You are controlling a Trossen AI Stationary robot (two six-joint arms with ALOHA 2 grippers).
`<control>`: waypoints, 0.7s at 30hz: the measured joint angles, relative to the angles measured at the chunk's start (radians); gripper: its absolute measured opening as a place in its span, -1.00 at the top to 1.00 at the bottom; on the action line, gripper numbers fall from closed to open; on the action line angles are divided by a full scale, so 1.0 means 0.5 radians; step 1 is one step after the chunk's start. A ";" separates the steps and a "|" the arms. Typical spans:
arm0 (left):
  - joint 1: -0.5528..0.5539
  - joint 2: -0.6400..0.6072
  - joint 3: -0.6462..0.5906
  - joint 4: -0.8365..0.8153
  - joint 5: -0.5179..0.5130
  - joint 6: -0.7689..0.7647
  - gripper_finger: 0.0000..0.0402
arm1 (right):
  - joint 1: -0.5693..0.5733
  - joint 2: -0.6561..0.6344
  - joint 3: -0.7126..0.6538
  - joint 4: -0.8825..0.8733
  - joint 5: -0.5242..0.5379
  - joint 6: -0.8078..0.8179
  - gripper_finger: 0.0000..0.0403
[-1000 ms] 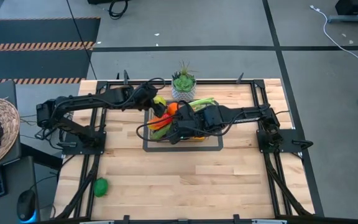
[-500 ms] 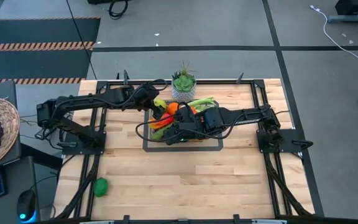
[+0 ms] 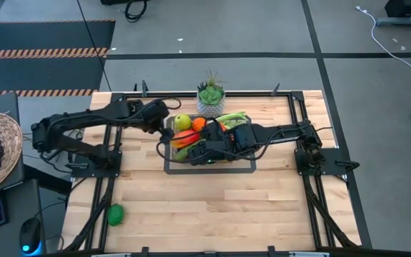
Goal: Build produce basket
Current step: Put the green lemon into the wire basket
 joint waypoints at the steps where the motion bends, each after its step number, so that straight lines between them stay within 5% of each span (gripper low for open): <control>1: -0.017 -0.026 0.000 -0.049 0.000 -0.009 -0.97 | 0.006 0.000 0.000 0.000 0.001 -0.002 -0.86; 9: -0.264 -0.138 0.000 -0.473 0.002 -0.554 -0.97 | 0.047 0.000 0.000 0.001 -0.001 -0.223 -0.86; 21: -0.975 -0.138 -0.001 -0.967 0.086 -1.761 -0.97 | 0.079 0.000 0.000 0.019 -0.018 -0.599 -0.86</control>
